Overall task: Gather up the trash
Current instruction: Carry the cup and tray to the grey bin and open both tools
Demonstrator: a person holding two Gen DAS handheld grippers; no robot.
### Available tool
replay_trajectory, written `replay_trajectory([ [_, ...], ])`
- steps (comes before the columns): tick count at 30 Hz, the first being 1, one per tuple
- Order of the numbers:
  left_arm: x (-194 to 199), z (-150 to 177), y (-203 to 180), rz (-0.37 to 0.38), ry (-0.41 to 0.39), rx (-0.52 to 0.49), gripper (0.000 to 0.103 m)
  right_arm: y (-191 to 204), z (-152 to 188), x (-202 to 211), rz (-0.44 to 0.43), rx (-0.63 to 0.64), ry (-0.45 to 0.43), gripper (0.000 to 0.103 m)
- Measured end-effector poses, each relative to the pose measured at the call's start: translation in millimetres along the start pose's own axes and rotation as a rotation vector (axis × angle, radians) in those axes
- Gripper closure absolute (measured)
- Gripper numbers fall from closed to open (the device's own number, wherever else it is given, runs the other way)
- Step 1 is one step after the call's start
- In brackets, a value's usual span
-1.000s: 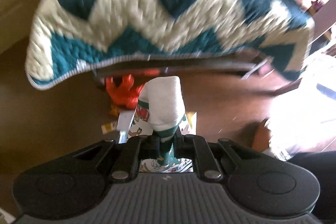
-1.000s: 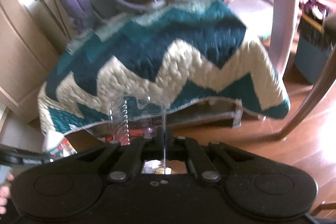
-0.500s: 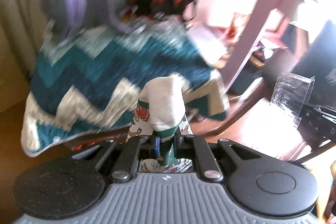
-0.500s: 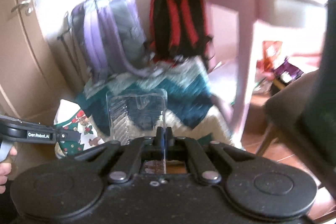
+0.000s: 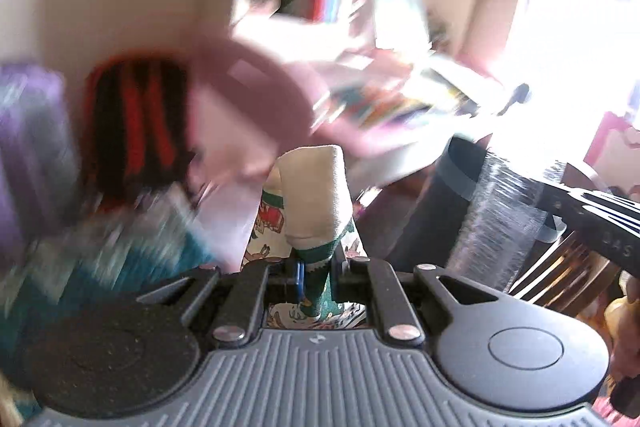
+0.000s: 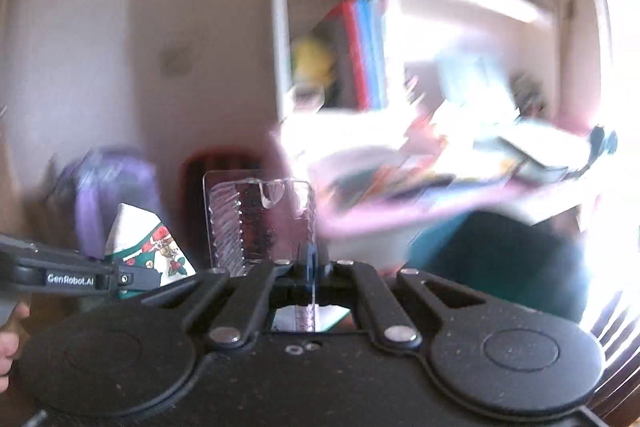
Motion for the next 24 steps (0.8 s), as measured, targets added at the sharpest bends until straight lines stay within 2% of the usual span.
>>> replay_trajectory([
  [5,12,-71,-81,0.061,-0.104,-0.089,0.092,-57,-52,19,0.151,0.011,-0.094,0.103],
  [8,10,-100,-122,0.057,-0.162,-0.138,0.092,-96,-61,25,0.241,-0.002,-0.104,0.103],
  [13,0,-135,-181,0.122,-0.195,-0.141,0.092,-159,-54,18,0.361,-0.048,-0.086,0.103],
  [18,-25,-146,-232,0.167,-0.204,-0.152,0.092,-198,-30,12,0.415,-0.094,-0.043,0.103],
  [20,-50,-140,-238,0.174,-0.176,-0.155,0.092,-207,-20,3,0.426,-0.108,-0.015,0.103],
  [24,-96,-104,-250,0.185,-0.084,-0.170,0.092,-218,5,-10,0.427,-0.149,0.050,0.103],
])
Point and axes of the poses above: each gripper's, at about its wrist camera, not at the fingertips, and x roughly against the way its jaws point, y to its left, z to its underside, the point moved 8 cm from there along -x, roughly the way its jaws point, and after that the axes turned 12 degrees about -z, right-handed, at the moved point
